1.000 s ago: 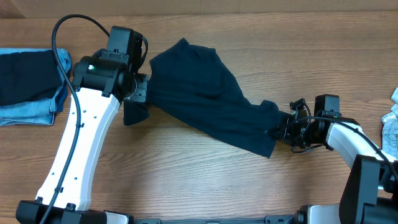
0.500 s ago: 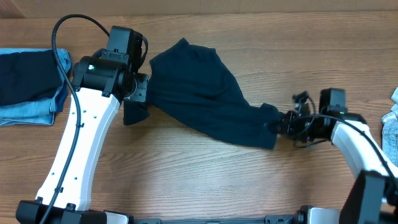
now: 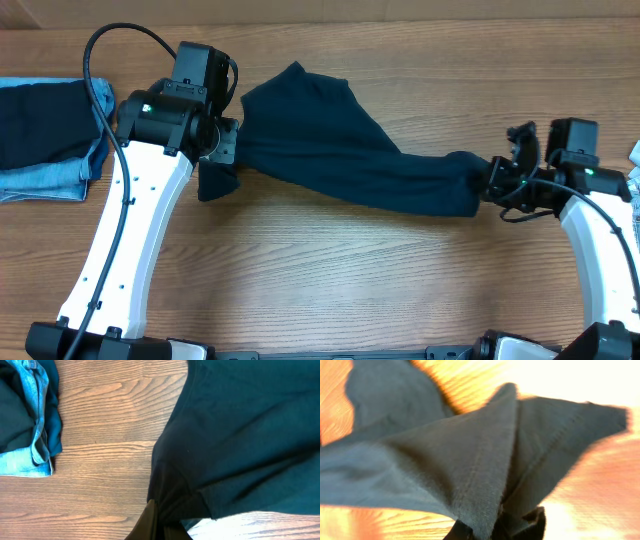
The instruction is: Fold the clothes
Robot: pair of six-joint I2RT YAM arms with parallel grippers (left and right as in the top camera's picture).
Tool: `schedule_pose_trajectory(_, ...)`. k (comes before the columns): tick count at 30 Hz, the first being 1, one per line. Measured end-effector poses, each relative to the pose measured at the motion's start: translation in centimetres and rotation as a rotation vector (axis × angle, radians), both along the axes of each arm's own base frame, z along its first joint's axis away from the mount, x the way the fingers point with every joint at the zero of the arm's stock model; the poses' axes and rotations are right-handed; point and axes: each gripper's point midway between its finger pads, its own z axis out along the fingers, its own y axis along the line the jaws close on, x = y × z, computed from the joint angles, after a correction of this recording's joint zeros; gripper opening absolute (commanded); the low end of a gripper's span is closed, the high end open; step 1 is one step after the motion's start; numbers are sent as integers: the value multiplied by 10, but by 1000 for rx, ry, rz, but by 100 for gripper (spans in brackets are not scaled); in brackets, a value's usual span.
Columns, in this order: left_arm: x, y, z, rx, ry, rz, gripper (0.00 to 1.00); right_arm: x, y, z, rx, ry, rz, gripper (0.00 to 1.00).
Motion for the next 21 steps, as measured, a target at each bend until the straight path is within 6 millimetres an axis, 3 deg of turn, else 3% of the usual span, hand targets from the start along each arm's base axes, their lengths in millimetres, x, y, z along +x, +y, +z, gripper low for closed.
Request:
schedule_pose_trajectory(6,0,0,0,0,0,0,4,-7,-28,-2,11,35,-102,4)
schedule_pose_trajectory(15,1,0,0,0,-4,-2,4,-10,14,43,246,-140,150,10)
schedule_pose_trajectory(21,1,0,0,0,-4,-2,4,-13,21,50,279,-161,190,17)
